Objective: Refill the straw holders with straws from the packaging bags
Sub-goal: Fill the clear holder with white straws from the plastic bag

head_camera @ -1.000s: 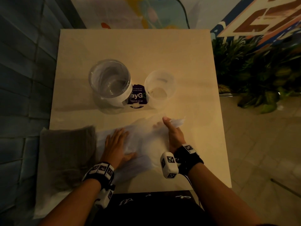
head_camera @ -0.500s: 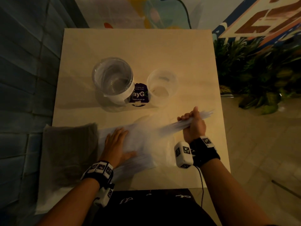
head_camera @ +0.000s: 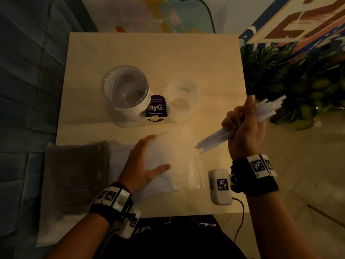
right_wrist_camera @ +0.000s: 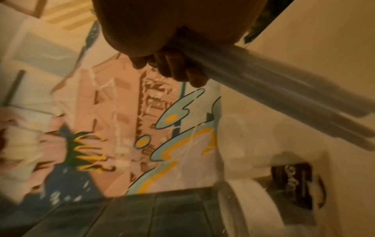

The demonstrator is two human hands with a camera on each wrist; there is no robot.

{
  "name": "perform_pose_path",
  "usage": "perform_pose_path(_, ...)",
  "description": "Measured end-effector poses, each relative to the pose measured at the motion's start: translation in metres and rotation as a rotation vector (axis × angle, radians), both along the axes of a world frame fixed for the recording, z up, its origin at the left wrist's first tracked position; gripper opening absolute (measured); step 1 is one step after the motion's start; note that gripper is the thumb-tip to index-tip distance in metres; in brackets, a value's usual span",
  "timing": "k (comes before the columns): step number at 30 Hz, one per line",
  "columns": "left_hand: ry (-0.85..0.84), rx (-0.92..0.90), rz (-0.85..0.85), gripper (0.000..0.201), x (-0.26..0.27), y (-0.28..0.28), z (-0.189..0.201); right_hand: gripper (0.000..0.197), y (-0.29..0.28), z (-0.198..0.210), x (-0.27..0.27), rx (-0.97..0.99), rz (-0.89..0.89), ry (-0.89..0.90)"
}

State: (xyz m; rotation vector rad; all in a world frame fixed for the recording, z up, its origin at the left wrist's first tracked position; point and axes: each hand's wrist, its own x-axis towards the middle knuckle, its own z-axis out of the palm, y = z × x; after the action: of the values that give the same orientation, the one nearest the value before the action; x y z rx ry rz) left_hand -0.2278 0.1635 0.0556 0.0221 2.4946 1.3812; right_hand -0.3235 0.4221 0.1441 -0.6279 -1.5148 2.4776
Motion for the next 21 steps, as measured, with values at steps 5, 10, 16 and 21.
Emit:
perform_pose_path(5, -0.037, 0.197, -0.098, 0.085, -0.014, 0.035, 0.037, 0.035, -0.035, 0.021, 0.012, -0.085, 0.255, 0.039)
perform_pose_path(10, -0.234, 0.354, -0.042, 0.057, -0.018, 0.061, 0.042, 0.031, -0.071, 0.017, 0.034, -0.002, 0.499, -0.052)
perform_pose_path(16, -0.195, 0.083, -0.053, 0.049, -0.009, 0.056, 0.043, 0.013, -0.070, 0.021, 0.033, 0.279, 0.558, 0.059)
perform_pose_path(21, -0.224, 0.057, -0.017, 0.038, -0.005, 0.040, 0.039, 0.023, -0.050, 0.025, 0.013, 0.609, 0.574, 0.201)
